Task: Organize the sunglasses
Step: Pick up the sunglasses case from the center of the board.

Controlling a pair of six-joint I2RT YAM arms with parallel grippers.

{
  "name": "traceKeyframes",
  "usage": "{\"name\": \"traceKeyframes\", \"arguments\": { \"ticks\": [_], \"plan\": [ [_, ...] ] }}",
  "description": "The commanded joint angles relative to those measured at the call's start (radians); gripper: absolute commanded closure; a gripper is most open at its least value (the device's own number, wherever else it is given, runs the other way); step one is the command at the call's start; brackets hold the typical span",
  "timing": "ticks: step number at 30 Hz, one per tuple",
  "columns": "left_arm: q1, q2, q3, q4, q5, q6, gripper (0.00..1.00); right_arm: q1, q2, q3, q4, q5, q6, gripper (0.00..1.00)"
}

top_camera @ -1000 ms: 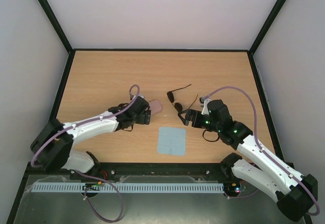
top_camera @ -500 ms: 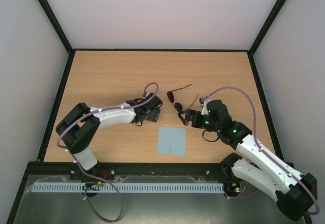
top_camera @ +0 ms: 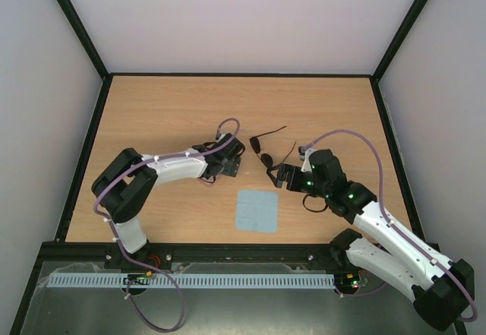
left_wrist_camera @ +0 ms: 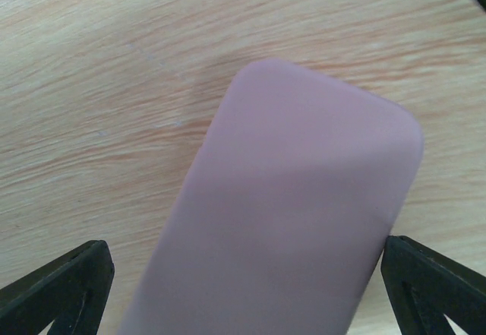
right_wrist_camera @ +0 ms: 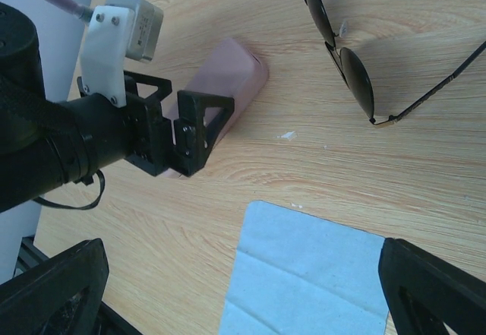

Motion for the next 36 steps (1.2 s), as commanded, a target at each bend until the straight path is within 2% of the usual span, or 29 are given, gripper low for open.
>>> {"name": "traceKeyframes", "arguments": {
  "ticks": [1,22,29,33,36],
  "plan": [
    [0.038,0.021,0.019,-0.033,-0.023,-0.017,0.01,-0.007,-0.014,-0.010,-0.015,0.002,-0.016,0.01],
    [0.080,-0.073,-0.063,-0.064,0.120,-0.094,0.01,-0.012,-0.023,-0.034,0.001,-0.017,-0.014,0.01],
    [0.089,-0.084,-0.081,-0.054,0.153,-0.096,0.16,-0.014,-0.015,-0.043,0.013,-0.020,-0.014,0.01],
    [0.092,-0.077,-0.094,-0.040,0.167,-0.095,0.18,-0.013,-0.004,-0.053,0.028,-0.023,-0.012,0.02],
    [0.095,-0.077,-0.100,-0.037,0.174,-0.095,0.27,-0.015,0.003,-0.054,0.033,-0.025,-0.013,0.02]
  ]
}}
